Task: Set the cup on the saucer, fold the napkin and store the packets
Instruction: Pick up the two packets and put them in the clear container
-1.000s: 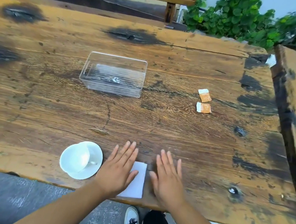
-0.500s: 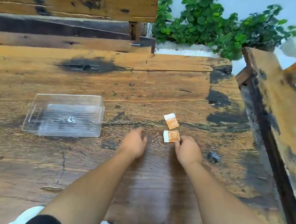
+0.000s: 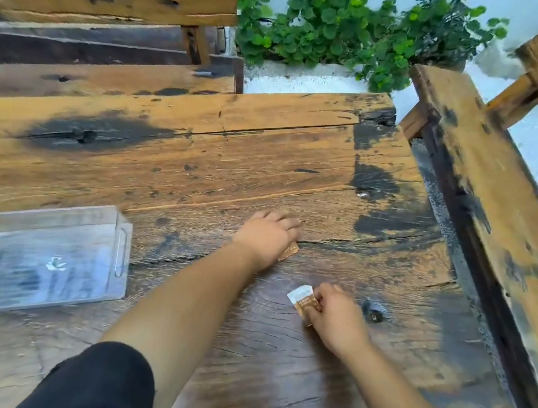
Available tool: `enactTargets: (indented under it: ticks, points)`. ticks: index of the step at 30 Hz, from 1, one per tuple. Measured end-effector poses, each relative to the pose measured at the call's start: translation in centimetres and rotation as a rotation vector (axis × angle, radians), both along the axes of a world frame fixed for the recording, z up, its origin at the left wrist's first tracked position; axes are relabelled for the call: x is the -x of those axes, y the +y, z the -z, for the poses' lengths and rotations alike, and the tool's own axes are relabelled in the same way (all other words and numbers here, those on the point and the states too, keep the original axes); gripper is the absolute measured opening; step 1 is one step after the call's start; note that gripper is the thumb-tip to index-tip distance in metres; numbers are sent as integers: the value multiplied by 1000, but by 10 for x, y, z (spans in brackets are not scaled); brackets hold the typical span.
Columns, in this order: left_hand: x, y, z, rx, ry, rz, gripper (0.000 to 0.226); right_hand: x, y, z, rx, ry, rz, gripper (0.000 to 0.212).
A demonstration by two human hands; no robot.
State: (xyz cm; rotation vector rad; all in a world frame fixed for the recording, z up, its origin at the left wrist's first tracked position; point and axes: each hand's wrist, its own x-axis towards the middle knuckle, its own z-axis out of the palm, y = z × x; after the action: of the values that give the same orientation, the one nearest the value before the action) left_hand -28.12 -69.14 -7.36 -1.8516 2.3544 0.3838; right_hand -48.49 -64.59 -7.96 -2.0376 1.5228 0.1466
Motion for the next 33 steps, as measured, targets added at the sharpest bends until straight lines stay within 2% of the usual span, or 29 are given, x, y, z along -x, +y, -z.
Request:
enactTargets:
  ticks: [3, 5, 7, 8, 10, 12, 13, 15, 17, 20, 25, 30, 33]
  points:
    - [6, -10, -1, -10, -155, 157, 41, 17, 1, -2, -105, -148, 238, 24]
    - [3, -6, -4, 3, -194, 102, 35, 23, 2, -5, -170, -260, 372, 25]
    - [-8, 9, -6, -50, -107, -73, 27, 20, 6, -11, -252, -418, 502, 21]
    - [-17, 21, -8, -75, 14, -217, 21, 14, 10, -15, -293, -502, 551, 19]
    - [-38, 53, -18, -111, 415, -599, 8, -7, 18, -25, -374, -645, 611, 14]
    - [-60, 96, -32, -101, 858, -960, 13, -41, 29, -39, -427, -754, 624, 16]
    - [-73, 119, -40, -40, 1003, -1101, 16, -62, 35, -47, -439, -795, 613, 20]
    - [-103, 163, -57, 97, 1187, -1317, 14, -112, 51, -63, -454, -841, 551, 20]
    - [-138, 201, -72, 207, 1279, -1485, 13, -165, 71, -78, -469, -858, 459, 17]
    - [-196, 243, -90, 345, 1244, -1635, 16, -242, 100, -95, -446, -831, 302, 15]
    - [-260, 273, -100, 407, 1037, -1623, 27, -321, 125, -102, -310, -647, 147, 30]
    - [-286, 271, -92, 337, 998, -1515, 43, -350, 127, -93, -223, -563, 140, 35]
    - [-293, 274, -88, 213, 845, -1453, 57, -357, 126, -87, -191, -448, 138, 55]
